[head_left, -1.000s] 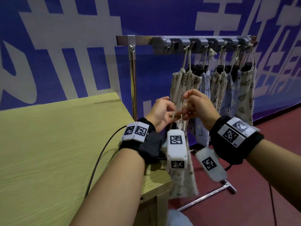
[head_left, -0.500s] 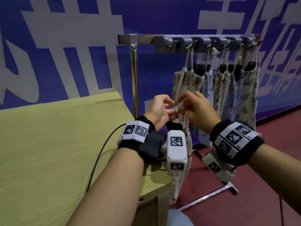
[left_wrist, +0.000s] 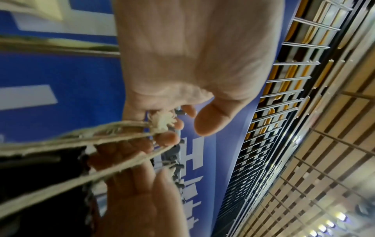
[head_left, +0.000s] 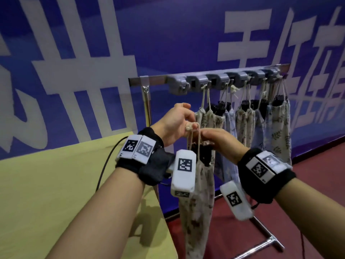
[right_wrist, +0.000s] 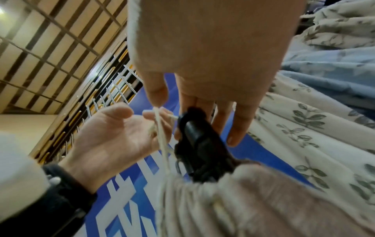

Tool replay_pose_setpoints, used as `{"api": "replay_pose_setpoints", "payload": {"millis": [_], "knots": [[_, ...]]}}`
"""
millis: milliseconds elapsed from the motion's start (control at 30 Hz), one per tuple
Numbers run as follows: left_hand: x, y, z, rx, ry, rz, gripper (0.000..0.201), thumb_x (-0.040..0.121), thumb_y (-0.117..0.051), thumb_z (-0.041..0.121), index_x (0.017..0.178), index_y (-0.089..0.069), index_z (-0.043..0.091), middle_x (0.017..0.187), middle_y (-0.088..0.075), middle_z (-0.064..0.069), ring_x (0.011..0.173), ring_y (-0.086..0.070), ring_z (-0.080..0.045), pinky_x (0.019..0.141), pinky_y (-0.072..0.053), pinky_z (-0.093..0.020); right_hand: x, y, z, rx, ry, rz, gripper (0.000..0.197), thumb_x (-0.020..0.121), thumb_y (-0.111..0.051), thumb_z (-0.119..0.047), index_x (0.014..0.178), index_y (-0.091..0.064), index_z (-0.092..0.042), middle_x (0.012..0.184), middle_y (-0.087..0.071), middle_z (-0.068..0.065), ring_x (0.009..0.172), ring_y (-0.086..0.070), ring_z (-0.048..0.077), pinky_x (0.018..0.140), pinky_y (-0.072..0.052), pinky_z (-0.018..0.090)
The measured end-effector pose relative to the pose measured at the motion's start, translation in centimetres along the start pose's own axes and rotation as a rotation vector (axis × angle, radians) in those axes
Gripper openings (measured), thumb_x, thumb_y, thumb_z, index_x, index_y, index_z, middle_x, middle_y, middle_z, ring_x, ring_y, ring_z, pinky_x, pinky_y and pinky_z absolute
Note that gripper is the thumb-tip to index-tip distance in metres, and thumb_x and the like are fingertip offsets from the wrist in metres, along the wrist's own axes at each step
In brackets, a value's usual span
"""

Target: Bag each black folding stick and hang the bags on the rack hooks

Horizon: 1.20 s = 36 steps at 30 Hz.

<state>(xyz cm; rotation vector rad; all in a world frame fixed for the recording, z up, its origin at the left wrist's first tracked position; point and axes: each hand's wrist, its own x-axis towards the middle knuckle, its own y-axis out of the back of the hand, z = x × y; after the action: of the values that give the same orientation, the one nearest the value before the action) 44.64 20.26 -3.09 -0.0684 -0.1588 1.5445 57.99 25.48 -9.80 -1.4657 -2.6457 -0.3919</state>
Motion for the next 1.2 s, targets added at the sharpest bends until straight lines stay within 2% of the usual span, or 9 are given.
{"api": "replay_pose_setpoints", "payload": {"millis": [133, 267, 433, 567, 733, 900, 1000, 1067, 1200], "knots": [[1.6, 0.8, 2.4, 0.220, 0.003, 0.026, 0.046, 0.086, -0.030, -0.019, 0.117, -0.030, 0.014, 0.101, -0.040, -0.009, 0.071, -0.047, -0.020, 0.064, -0.044, -0.034, 1.4, 0.2, -1.5, -0.290, 0.122, 0.040, 0.021, 0.091, -0.060, -0.024, 0.098, -0.071, -0.008, 0.092, -0.068, 0.010, 0.083, -0.059, 0.012, 0.077, -0.044, 0.026], [3.1, 0.8, 3.7, 0.314, 0.004, 0.024, 0.051, 0.085, -0.030, -0.022, 0.123, -0.031, 0.012, 0.105, -0.042, -0.008, 0.077, -0.051, -0.022, 0.065, -0.046, -0.030, 3.5, -0.3, -1.7, -0.430, 0.190, 0.161, 0.028, 0.088, -0.060, -0.024, 0.090, -0.070, 0.002, 0.081, -0.066, 0.022, 0.068, -0.053, 0.012, 0.064, -0.039, 0.029], [5.3, 0.9, 4.9, 0.398, -0.016, 0.039, 0.057, 0.084, -0.027, -0.023, 0.133, -0.030, 0.007, 0.121, -0.039, -0.013, 0.081, -0.055, -0.024, 0.070, -0.048, -0.033, 6.3, -0.3, -2.1, -0.518, 0.191, 0.303, 0.030, 0.088, -0.057, -0.016, 0.068, -0.060, 0.006, 0.054, -0.043, 0.008, 0.051, -0.036, 0.012, 0.050, -0.026, 0.022], [6.9, 1.8, 6.5, 0.451, -0.083, 0.019, 0.042, 0.084, -0.032, -0.021, 0.113, -0.037, 0.009, 0.103, -0.049, -0.008, 0.073, -0.055, -0.020, 0.064, -0.044, -0.030, 8.4, 0.4, -3.7, -0.517, 0.214, 0.389, 0.025, 0.087, -0.054, -0.009, 0.064, -0.062, -0.008, 0.053, -0.051, 0.003, 0.051, -0.043, 0.009, 0.049, -0.030, 0.016], [9.2, 3.5, 8.1, 0.568, -0.206, 0.060, 0.035, 0.082, -0.043, -0.021, 0.084, -0.045, 0.014, 0.089, -0.044, -0.005, 0.073, -0.047, -0.017, 0.049, -0.044, -0.019, 11.0, 1.0, -5.6, -0.476, 0.301, 0.546, 0.022, 0.090, -0.051, -0.006, 0.082, -0.071, -0.001, 0.079, -0.071, 0.012, 0.077, -0.064, 0.021, 0.066, -0.043, 0.024], [11.2, 4.5, 8.1, 0.618, -0.350, 0.109, 0.037, 0.078, -0.050, -0.021, 0.078, -0.048, 0.016, 0.083, -0.050, -0.003, 0.072, -0.050, -0.015, 0.066, -0.047, -0.027, 13.3, 1.5, -6.6, -0.424, 0.305, 0.673, 0.024, 0.090, -0.050, -0.005, 0.095, -0.073, -0.002, 0.090, -0.071, 0.016, 0.089, -0.064, 0.026, 0.075, -0.045, 0.024], [12.1, 4.4, 6.9, 0.644, -0.391, 0.151, 0.041, 0.074, -0.049, -0.026, 0.069, -0.047, 0.014, 0.069, -0.051, -0.002, 0.060, -0.054, -0.006, 0.061, -0.047, -0.021, 14.2, 1.9, -5.8, -0.396, 0.215, 0.663, 0.023, 0.089, -0.051, -0.005, 0.096, -0.074, -0.002, 0.092, -0.072, 0.016, 0.093, -0.066, 0.026, 0.086, -0.050, 0.030], [12.8, 4.6, 5.3, 0.649, -0.397, 0.197, 0.042, 0.072, -0.050, -0.028, 0.062, -0.045, 0.013, 0.062, -0.049, -0.002, 0.049, -0.052, 0.001, 0.054, -0.045, -0.019, 14.3, 2.0, -4.5, -0.404, 0.158, 0.609, 0.020, 0.088, -0.055, -0.007, 0.091, -0.075, -0.004, 0.088, -0.073, 0.014, 0.091, -0.066, 0.020, 0.084, -0.049, 0.026], [13.1, 5.1, 1.8, 0.656, -0.401, 0.263, 0.044, 0.074, -0.060, -0.019, 0.056, -0.040, 0.015, 0.059, -0.047, -0.001, 0.060, -0.046, -0.011, 0.061, -0.043, -0.023, 13.5, 1.5, -2.4, -0.414, 0.159, 0.465, 0.013, 0.087, -0.063, -0.012, 0.092, -0.074, -0.008, 0.090, -0.072, 0.010, 0.083, -0.057, 0.008, 0.065, -0.034, 0.012]]}}
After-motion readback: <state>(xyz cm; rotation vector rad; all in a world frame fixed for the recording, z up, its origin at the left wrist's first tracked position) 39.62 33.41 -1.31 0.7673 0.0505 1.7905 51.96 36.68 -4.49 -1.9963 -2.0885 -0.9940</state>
